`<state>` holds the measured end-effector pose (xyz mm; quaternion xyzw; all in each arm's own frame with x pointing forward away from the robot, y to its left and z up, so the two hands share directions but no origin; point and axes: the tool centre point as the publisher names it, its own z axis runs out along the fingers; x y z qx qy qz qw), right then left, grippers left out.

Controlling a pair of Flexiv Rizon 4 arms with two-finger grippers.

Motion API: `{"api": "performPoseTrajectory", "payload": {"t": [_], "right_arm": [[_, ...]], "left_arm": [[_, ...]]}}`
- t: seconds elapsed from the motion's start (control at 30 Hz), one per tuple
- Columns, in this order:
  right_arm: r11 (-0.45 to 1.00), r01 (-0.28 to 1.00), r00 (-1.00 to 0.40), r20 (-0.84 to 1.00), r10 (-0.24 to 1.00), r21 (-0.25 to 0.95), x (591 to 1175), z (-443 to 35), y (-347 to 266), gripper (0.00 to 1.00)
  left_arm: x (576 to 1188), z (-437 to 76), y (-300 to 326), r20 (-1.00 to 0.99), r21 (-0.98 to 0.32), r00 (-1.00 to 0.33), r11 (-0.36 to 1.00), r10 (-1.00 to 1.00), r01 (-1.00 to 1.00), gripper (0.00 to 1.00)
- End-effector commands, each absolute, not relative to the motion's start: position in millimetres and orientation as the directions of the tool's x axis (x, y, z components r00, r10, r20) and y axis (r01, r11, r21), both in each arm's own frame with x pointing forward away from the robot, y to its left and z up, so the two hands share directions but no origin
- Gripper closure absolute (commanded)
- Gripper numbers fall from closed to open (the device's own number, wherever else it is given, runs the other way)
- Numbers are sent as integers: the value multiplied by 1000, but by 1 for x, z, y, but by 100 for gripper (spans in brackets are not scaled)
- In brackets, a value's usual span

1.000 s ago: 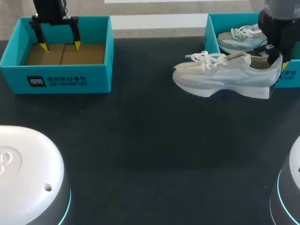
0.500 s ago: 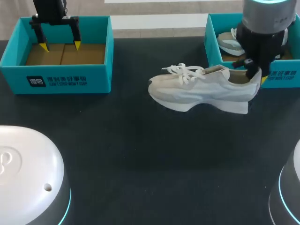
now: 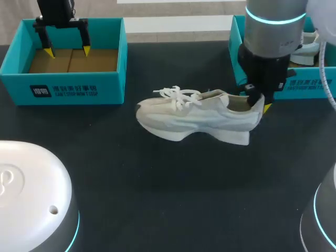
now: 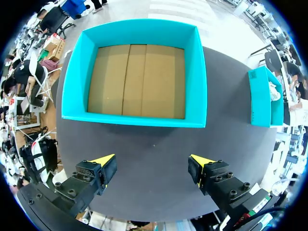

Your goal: Take the shoe out of the shoebox, open the shoe tongue, remove and reinsert the insole, then place the shoe into the shoebox

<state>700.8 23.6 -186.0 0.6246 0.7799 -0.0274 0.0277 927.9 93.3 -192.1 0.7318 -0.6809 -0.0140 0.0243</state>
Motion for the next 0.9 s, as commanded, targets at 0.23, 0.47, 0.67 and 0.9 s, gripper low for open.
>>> {"api": "performPoseTrajectory", "payload": {"t": [0.23, 0.47, 0.67, 0.9], "right_arm": [[168, 986, -168, 63, 984, 1, 706, -196, 40, 100], [168, 986, -168, 63, 984, 1, 706, -196, 40, 100], [168, 986, -168, 63, 984, 1, 706, -196, 40, 100], [109, 994, -109, 91, 990, -3, 706, -229, 62, 100]], "left_arm": [[928, -192, 94, 13, 54, 72, -71, -997, -996, 0], [928, -192, 94, 13, 54, 72, -71, -997, -996, 0], [928, -192, 94, 13, 54, 72, -71, -997, -996, 0], [928, -192, 94, 13, 54, 72, -71, -997, -996, 0]]}}
